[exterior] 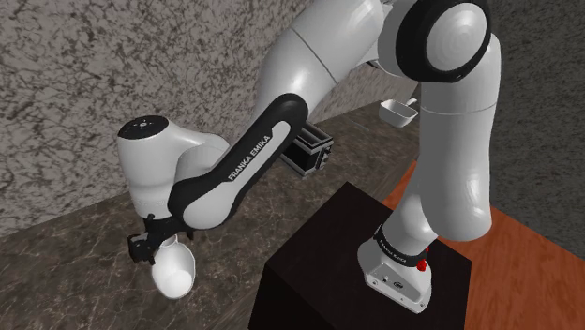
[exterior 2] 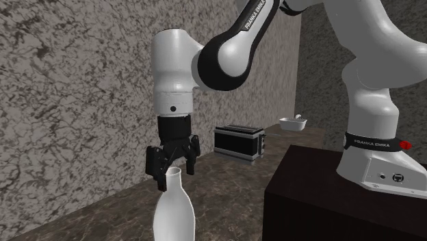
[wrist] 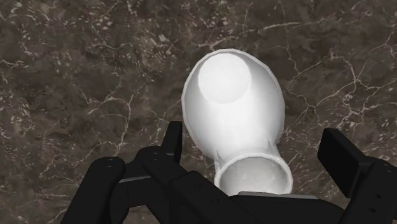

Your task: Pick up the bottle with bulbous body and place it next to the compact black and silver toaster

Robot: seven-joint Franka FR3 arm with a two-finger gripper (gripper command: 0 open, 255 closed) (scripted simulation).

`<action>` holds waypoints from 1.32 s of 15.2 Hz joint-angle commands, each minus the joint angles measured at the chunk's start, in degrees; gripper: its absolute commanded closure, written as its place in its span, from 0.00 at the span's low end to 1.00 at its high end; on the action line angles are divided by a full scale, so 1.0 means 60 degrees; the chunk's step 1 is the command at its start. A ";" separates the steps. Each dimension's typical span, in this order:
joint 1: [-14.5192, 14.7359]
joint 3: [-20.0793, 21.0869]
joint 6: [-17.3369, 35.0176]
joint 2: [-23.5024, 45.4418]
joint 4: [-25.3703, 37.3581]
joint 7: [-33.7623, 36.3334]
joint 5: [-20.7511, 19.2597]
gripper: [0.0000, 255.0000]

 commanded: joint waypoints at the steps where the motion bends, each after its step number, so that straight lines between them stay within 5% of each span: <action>1: 0.0065 -0.0075 0.0157 0.0172 0.0011 0.0072 -0.0101 0.00; 8: 0.0065 -0.0074 0.0155 0.0171 0.0011 0.0071 -0.0100 0.00; 9: 0.0065 -0.0074 0.0155 0.0171 0.0011 0.0071 -0.0100 1.00; 20: -0.0005 0.0018 -0.0025 -0.0037 -0.0008 -0.0001 0.0018 1.00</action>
